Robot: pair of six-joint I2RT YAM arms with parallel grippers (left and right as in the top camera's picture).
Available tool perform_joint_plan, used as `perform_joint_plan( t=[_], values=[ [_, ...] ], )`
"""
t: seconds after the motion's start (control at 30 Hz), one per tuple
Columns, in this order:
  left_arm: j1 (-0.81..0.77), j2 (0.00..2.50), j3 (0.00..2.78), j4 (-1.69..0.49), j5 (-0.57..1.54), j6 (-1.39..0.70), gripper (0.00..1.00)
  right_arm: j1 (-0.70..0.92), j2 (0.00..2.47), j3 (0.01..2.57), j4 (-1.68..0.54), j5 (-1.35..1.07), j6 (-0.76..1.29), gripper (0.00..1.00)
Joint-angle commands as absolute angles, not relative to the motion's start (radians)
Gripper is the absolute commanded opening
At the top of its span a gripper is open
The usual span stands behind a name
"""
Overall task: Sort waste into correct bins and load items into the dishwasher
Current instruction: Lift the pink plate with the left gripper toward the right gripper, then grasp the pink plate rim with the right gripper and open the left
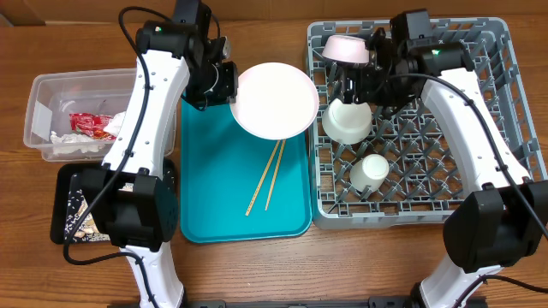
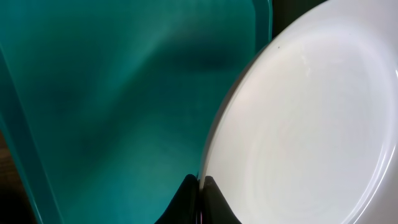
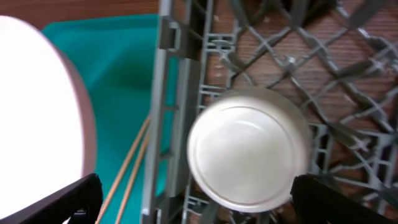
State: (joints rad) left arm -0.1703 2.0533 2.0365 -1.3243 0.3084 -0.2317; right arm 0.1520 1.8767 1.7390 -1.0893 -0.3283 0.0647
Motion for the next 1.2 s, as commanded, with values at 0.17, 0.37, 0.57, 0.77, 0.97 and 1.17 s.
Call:
perform_joint_plan(
  t=[0.17,0.37,0.57,0.77,0.97,1.17],
  values=[
    [-0.173,2.014,2.062,-1.319,0.36,-0.221,0.04,0.157,1.846,1.773,-1.074,-0.587,0.033,0.9],
    [-0.186,2.014,2.062,-1.294,0.409,-0.221,0.04,0.174,1.846,1.737,-1.06,-0.587,0.033,0.76],
    [-0.205,2.014,2.062,-1.282,0.416,-0.221,0.04,0.219,1.849,1.714,-1.047,-0.586,0.033,0.71],
    [-0.213,2.014,2.062,-1.287,0.416,-0.22,0.04,0.28,1.85,1.714,-1.028,-0.535,0.033,0.47],
    [-0.213,2.014,2.062,-1.289,0.416,-0.216,0.04,0.292,1.85,1.714,-1.028,-0.471,0.033,0.31],
    [-0.213,2.014,2.062,-1.289,0.416,-0.216,0.06,0.29,1.85,1.714,-1.026,-0.471,0.033,0.13]
  ],
)
